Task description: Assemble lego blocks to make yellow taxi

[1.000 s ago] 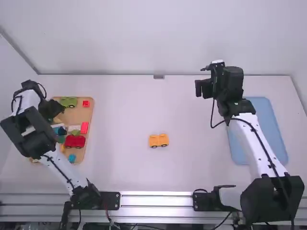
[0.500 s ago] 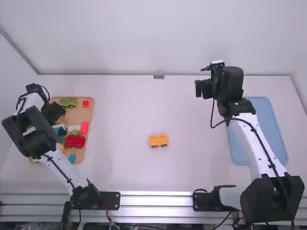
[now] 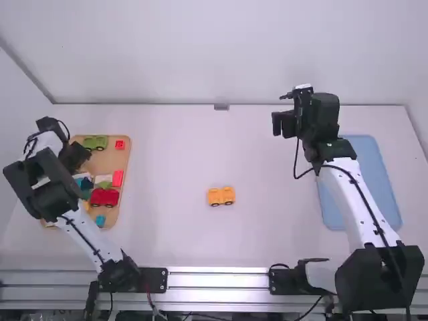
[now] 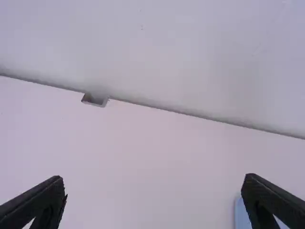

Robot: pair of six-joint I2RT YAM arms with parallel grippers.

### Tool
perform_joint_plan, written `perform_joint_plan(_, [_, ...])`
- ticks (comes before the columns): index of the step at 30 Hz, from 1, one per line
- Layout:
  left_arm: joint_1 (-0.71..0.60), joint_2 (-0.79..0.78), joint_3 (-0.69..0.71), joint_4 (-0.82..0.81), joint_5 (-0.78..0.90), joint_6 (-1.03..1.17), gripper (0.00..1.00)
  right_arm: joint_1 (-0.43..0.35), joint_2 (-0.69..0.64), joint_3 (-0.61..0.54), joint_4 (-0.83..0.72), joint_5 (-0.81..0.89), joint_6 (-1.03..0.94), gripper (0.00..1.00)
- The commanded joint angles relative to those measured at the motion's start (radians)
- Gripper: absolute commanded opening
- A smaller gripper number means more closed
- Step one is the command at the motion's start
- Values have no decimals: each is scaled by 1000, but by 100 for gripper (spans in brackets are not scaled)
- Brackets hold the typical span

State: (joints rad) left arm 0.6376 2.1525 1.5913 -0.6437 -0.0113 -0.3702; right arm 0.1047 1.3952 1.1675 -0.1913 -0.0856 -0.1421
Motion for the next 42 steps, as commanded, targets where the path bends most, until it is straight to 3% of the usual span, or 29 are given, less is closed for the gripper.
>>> perform_joint_plan(1, [-2,0,-31,10,-8,-2,59,1,8,30,1,4,3,99])
perform_joint_plan(28, [-2,1,-126,157,-31,-7,60,1,8,30,-4,3,3,99])
perform_joint_plan(42, [-3,1,-126,174,-31,-7,35,1,8,30,-4,4,3,98])
